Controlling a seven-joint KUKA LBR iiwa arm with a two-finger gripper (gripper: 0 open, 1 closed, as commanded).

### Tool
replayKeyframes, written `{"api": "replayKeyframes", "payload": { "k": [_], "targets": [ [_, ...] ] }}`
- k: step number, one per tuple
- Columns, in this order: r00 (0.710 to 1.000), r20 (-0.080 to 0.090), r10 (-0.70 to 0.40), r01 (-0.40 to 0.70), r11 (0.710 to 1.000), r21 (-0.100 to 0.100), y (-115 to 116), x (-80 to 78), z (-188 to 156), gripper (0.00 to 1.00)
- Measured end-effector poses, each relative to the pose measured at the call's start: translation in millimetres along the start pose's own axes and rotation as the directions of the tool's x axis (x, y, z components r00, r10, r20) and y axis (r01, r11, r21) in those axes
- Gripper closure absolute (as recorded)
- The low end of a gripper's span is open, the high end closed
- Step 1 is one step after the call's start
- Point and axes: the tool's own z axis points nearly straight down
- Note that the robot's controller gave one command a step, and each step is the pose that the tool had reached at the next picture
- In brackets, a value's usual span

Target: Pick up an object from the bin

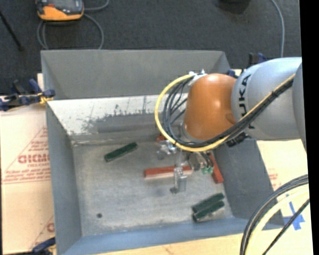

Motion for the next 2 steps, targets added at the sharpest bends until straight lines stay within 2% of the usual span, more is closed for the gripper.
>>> {"api": "replayKeyframes", "payload": {
  "k": [1,2],
  "targets": [
    [0.996,0.008,0.084,-0.084,0.997,-0.001,-38,-11.6,2,0.00],
    [0.998,0.008,0.059,-0.059,0.998,0.000,-42,-11.4,52,0.00]
  ]
}}
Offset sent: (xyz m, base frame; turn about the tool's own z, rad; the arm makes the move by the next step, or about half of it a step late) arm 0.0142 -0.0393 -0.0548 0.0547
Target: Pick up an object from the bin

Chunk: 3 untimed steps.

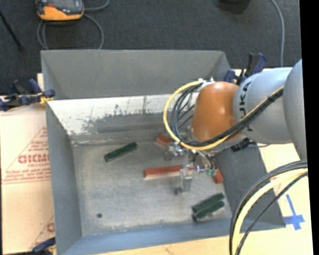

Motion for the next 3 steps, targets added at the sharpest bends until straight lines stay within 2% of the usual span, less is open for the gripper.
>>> {"api": "replayKeyframes", "payload": {
  "k": [1,3],
  "targets": [
    [0.998,0.002,0.055,-0.055,0.999,-0.001,-14.7,-4.1,0.9,1.00],
    [0.998,0.001,0.055,-0.055,0.998,-0.001,-14.7,-4.0,-0.2,1.00]
  ]
}}
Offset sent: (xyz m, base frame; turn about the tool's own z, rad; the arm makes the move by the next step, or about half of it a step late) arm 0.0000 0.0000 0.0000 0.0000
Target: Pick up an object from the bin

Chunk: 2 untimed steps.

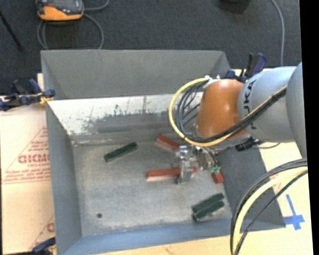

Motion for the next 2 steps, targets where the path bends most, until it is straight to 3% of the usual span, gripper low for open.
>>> {"api": "replayKeyframes", "payload": {
  "k": [2],
  "targets": [
    [1.000,-0.004,0.001,-0.001,1.000,0.000,0,0.1,-17,1.00]
  ]
}}
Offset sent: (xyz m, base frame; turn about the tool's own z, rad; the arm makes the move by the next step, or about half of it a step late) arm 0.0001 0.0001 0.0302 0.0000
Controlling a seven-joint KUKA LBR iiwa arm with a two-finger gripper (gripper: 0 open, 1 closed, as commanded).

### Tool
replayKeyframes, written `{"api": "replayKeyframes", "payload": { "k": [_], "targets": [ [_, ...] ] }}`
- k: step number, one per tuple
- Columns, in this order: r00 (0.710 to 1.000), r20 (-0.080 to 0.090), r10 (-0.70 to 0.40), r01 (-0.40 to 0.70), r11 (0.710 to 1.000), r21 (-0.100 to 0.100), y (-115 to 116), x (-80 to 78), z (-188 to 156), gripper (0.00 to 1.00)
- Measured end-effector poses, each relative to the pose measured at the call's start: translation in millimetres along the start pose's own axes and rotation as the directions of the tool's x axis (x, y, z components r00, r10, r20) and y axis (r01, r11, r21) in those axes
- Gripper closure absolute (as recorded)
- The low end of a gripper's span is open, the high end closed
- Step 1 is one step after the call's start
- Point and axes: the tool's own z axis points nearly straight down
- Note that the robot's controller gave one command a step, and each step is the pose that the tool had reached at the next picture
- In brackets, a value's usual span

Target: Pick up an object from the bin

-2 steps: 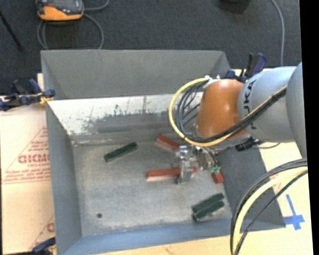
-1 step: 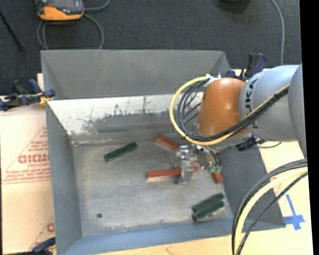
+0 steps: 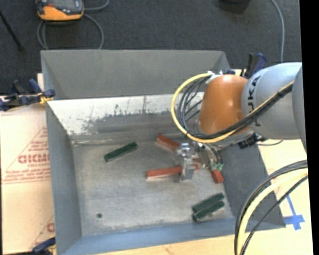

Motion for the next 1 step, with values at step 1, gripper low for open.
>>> {"api": "replayKeyframes", "payload": {
  "k": [1],
  "targets": [
    [1.000,0.004,0.000,0.000,1.000,0.000,-0.1,-1.0,-6.7,1.00]
  ]
}}
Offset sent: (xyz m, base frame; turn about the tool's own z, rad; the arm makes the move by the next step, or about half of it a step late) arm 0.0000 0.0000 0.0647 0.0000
